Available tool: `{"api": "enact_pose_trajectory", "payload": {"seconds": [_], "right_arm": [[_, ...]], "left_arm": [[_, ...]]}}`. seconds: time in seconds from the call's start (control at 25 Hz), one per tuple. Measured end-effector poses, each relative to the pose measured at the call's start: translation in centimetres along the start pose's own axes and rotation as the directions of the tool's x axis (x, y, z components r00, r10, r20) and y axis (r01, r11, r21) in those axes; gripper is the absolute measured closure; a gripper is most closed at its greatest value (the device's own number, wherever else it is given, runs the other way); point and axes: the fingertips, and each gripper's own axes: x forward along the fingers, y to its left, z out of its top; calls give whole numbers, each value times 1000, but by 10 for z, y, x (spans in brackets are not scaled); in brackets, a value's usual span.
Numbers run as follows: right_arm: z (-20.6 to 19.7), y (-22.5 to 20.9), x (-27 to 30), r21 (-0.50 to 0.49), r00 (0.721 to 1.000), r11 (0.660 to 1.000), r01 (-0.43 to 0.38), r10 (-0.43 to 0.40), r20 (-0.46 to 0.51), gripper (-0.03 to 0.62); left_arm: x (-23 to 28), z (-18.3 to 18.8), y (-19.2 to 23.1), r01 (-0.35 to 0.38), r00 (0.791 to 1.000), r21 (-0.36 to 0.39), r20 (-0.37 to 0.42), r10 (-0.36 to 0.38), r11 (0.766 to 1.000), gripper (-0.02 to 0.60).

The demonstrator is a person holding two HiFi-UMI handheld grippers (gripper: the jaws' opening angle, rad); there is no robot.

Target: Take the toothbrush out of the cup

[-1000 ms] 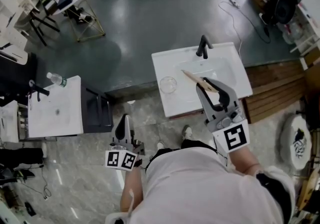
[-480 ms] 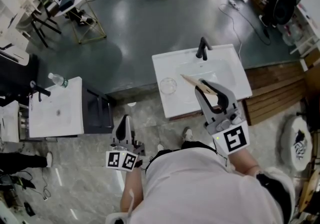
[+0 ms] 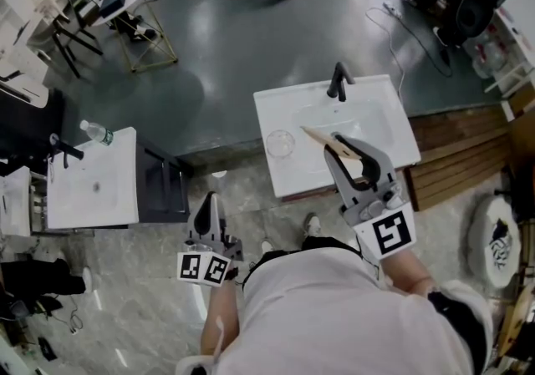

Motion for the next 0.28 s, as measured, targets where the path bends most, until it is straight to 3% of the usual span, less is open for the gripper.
{"api": "enact_pose_trajectory", "payload": {"seconds": [0.28], "right_arm": [[4,-3,-1,-12,1000,1000,5,-5,8,496]], "left_arm": [[3,-3,-2,3,1000,-3,-15,-3,1000,580]]}}
